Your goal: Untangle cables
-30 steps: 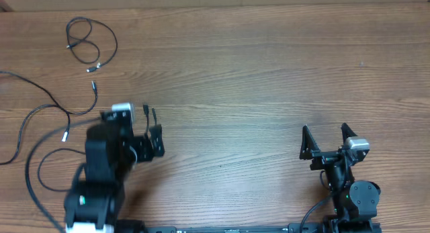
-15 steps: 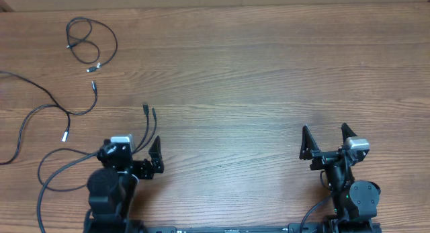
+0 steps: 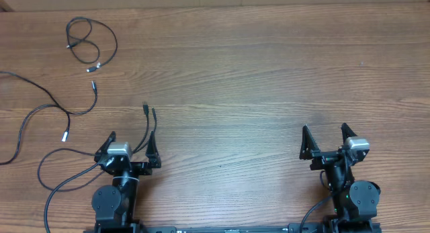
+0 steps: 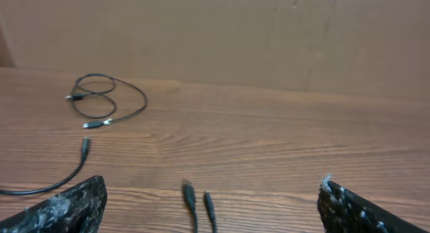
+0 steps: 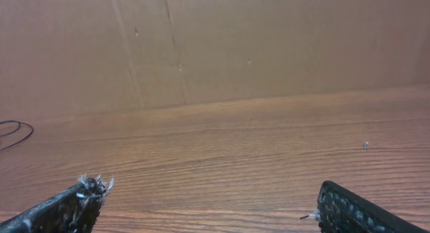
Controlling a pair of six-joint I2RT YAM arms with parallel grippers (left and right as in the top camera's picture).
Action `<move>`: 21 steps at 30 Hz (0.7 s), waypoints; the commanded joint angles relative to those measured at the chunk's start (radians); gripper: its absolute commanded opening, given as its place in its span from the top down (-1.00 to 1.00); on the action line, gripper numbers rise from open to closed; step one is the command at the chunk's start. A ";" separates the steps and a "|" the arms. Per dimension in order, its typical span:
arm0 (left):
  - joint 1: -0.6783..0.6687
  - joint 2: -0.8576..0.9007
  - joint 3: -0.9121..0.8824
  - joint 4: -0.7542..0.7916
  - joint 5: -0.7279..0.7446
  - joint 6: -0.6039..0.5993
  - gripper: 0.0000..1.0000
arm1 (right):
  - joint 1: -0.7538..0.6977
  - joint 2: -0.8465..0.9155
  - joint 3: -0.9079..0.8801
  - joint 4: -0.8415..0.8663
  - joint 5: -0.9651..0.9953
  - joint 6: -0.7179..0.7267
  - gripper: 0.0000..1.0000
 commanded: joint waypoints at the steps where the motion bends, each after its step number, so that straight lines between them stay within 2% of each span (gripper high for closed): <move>1: 0.005 -0.014 -0.013 0.028 -0.057 -0.010 -0.99 | 0.004 -0.010 -0.011 0.006 0.013 0.005 -1.00; 21: 0.005 -0.013 -0.013 0.003 -0.070 0.019 -0.99 | 0.004 -0.010 -0.011 0.006 0.013 0.005 -1.00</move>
